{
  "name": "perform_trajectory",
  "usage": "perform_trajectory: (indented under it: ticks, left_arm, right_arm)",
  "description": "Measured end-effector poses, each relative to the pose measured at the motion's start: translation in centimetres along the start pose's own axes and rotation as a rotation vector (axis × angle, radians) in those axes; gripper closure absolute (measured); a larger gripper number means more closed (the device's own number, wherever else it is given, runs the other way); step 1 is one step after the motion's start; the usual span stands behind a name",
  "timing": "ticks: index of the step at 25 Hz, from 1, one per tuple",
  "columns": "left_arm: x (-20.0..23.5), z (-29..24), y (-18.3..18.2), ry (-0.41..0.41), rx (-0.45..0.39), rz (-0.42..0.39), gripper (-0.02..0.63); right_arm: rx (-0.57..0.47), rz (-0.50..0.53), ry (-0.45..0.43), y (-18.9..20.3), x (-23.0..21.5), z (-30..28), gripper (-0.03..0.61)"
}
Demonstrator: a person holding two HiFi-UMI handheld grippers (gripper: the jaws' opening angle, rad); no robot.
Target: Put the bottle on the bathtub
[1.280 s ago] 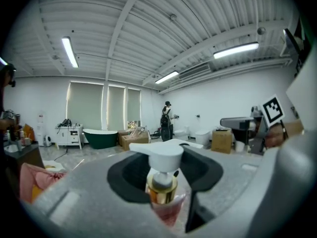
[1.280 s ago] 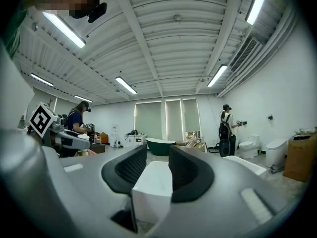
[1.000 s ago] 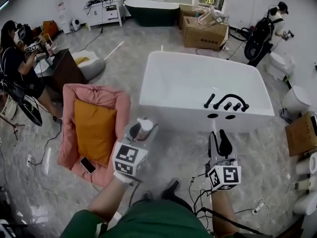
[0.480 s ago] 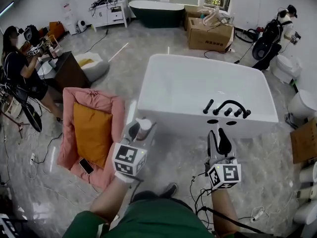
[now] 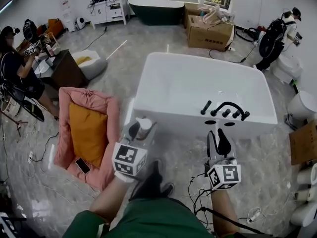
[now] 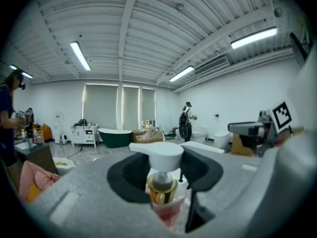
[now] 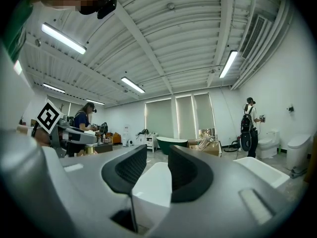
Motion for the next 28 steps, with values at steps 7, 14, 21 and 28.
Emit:
perform_trajectory:
  ticks: [7, 14, 21, 28]
  left_arm:
    - [1.4, -4.7, -0.1, 0.028, -0.007, 0.006, 0.44]
    - [4.6, -10.4, -0.8, 0.045, -0.016, 0.013, 0.44]
    - [9.1, -16.6, -1.6, 0.078, -0.01, 0.013, 0.44]
    - [12.3, -22.8, -1.8, 0.127, -0.02, 0.0, 0.439]
  right_arm:
    - [0.019, -0.022, 0.024, 0.7, -2.8, -3.6, 0.456]
    - [0.027, -0.017, 0.036, 0.4, -5.1, -9.9, 0.456]
    - [0.036, -0.015, 0.055, -0.5, -6.3, -16.9, 0.456]
    - [0.053, -0.024, 0.108, 0.1, -8.7, -22.0, 0.456]
Point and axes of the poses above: the fingertips, and each gripper's own axes: z backward along the fingers, x to its left, y out of its underside, the point moved 3 cm from there along z, backward along the fingers, and after that the axes turned 5 degrees about y, right-handed, at the moved point
